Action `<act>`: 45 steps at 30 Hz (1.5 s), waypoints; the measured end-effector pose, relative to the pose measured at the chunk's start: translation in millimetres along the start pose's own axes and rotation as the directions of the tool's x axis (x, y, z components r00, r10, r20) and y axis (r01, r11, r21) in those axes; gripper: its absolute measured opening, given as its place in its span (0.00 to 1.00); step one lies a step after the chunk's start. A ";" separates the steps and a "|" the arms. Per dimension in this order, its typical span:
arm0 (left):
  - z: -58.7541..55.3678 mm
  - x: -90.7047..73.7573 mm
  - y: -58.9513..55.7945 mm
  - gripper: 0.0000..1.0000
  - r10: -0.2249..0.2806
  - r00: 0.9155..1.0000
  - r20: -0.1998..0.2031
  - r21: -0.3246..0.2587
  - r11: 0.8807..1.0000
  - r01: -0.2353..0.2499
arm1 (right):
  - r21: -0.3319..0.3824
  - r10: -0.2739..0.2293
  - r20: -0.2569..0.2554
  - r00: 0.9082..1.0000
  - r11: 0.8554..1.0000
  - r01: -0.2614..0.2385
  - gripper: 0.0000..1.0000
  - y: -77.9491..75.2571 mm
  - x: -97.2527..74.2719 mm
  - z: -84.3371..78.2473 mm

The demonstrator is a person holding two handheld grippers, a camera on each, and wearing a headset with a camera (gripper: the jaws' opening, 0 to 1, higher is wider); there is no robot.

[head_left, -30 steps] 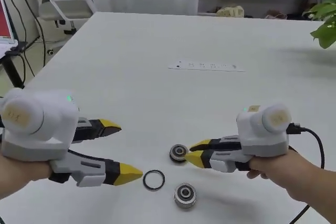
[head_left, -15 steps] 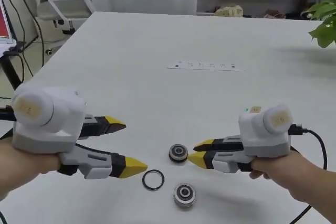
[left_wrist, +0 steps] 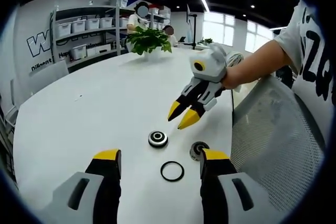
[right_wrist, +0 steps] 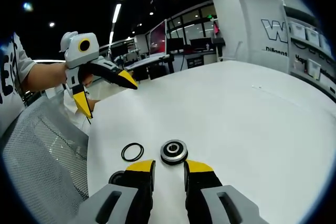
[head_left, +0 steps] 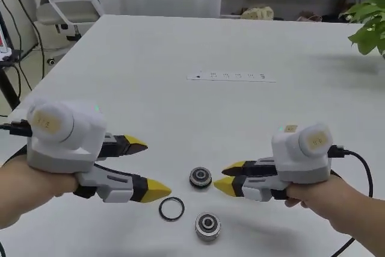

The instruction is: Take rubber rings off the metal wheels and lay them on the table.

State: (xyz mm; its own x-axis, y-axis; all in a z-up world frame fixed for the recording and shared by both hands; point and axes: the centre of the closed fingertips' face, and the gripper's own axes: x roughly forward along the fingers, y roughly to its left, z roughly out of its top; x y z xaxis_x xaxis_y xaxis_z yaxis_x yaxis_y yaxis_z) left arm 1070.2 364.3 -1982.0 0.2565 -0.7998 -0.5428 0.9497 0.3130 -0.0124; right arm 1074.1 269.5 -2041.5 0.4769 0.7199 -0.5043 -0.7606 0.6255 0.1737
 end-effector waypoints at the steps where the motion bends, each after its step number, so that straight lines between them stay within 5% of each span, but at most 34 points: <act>1: 0.1 1.6 0.1 0.58 -0.003 1.000 0.000 -0.002 1.000 0.003 | -0.001 -0.001 0.000 1.000 1.000 0.001 0.20 -0.3 -0.2 -0.3; 29: 3.7 38.2 1.6 0.52 -0.059 0.998 -0.028 -0.007 0.998 0.058 | -0.008 -0.011 -0.006 1.000 1.000 0.011 0.23 -2.4 2.7 -6.4; 45: -4.9 58.0 6.3 0.49 -0.077 0.995 -0.067 -0.010 0.997 0.077 | -0.012 -0.008 -0.012 1.000 1.000 0.008 0.24 -2.5 4.2 -9.8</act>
State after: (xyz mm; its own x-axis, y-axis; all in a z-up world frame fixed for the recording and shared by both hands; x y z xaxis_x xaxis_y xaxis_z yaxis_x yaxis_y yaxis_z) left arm 1090.2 322.4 -2017.7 0.1696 -0.7853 -0.5954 0.9646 0.2560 -0.0629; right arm 1073.6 268.0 -2052.4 0.4778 0.7114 -0.5154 -0.7619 0.6276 0.1599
